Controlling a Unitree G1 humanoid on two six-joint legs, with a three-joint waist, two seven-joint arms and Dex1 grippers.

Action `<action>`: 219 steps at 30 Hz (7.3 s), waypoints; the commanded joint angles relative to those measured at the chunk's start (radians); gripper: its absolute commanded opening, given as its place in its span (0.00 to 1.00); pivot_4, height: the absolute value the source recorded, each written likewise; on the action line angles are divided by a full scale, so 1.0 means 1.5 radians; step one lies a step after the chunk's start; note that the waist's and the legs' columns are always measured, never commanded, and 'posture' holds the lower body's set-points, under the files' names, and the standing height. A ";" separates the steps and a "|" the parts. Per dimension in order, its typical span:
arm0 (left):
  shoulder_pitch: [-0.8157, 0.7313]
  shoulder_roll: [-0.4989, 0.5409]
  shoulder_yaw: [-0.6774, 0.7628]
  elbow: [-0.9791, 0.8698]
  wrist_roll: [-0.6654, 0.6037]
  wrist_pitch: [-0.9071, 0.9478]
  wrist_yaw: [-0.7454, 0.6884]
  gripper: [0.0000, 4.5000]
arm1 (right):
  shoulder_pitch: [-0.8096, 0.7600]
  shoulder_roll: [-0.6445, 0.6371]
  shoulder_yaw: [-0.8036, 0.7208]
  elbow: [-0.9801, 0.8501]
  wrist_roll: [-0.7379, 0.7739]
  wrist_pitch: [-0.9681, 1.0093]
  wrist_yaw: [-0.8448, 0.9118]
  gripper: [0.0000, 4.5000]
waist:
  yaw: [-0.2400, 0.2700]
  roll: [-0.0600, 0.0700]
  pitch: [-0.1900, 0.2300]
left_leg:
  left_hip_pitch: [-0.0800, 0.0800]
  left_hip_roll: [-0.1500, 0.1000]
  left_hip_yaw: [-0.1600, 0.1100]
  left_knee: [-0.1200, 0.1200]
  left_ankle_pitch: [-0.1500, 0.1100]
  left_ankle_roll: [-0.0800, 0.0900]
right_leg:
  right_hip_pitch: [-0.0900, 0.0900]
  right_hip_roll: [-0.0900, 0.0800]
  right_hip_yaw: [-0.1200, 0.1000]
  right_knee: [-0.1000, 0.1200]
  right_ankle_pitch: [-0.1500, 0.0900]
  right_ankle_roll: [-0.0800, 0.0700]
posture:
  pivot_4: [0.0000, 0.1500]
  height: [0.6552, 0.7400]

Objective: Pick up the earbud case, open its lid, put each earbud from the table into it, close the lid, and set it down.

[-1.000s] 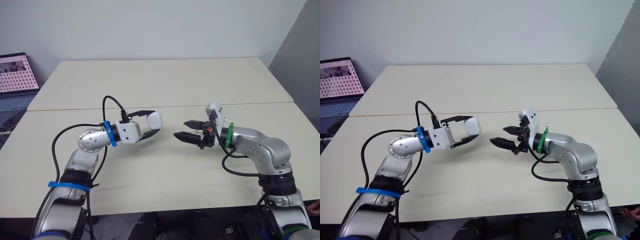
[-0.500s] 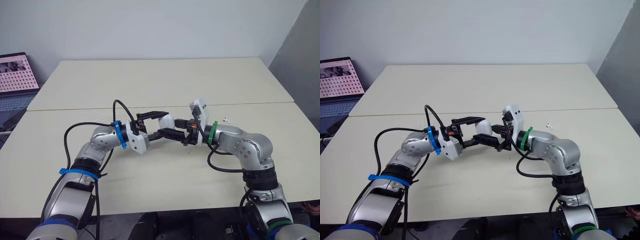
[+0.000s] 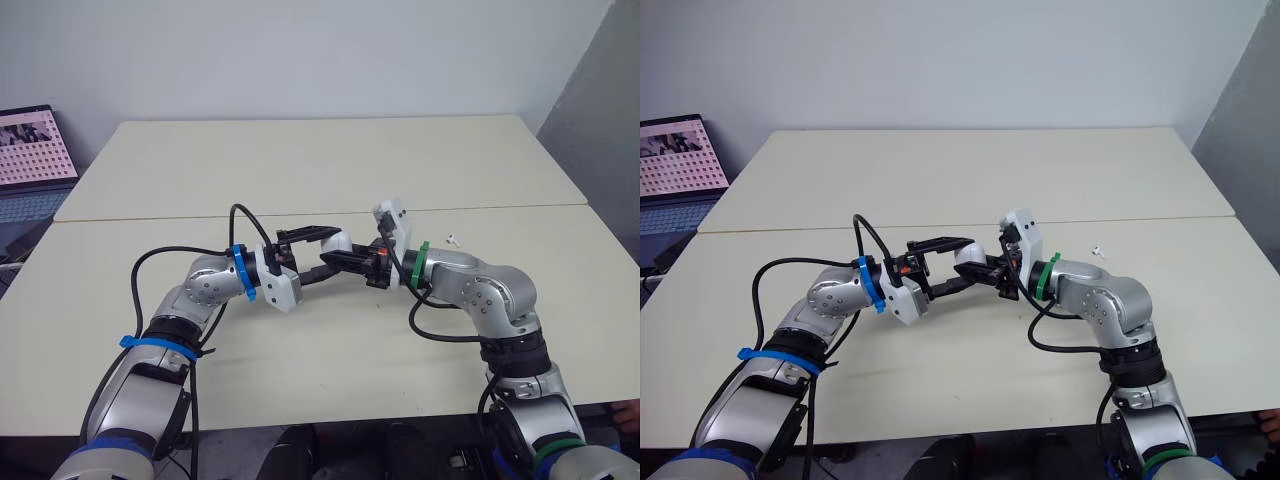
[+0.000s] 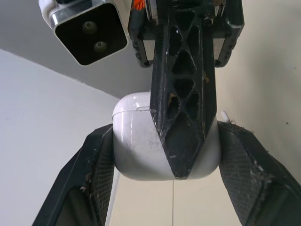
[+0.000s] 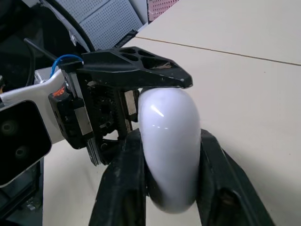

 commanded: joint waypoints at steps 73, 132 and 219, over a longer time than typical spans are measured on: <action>-0.134 -0.001 -0.027 -0.202 -0.189 0.718 -0.439 0.62 | -0.034 -0.167 0.220 -0.001 -0.437 -0.331 0.174 0.19 | -0.010 0.000 0.000 | 0.000 0.001 -0.001 0.000 0.000 0.000 | 0.000 0.001 0.000 0.000 -0.001 0.001 | 1.00 1.00; 0.221 -0.075 0.263 -0.545 -0.516 1.170 -0.112 0.16 | 0.434 -0.068 -0.182 -0.279 -0.148 -0.338 -0.048 0.99 | 0.003 0.000 0.000 | 0.001 0.001 0.000 0.000 0.000 0.000 | 0.001 -0.002 0.001 0.000 -0.001 0.000 | 1.00 1.00; 0.214 -0.053 0.259 -0.538 -0.522 1.175 -0.138 0.16 | 0.437 -0.106 -0.158 -0.269 -0.127 -0.347 -0.063 0.99 | 0.004 0.000 0.000 | 0.000 0.001 0.000 0.000 0.000 0.000 | 0.001 -0.002 0.001 -0.001 -0.003 0.000 | 1.00 1.00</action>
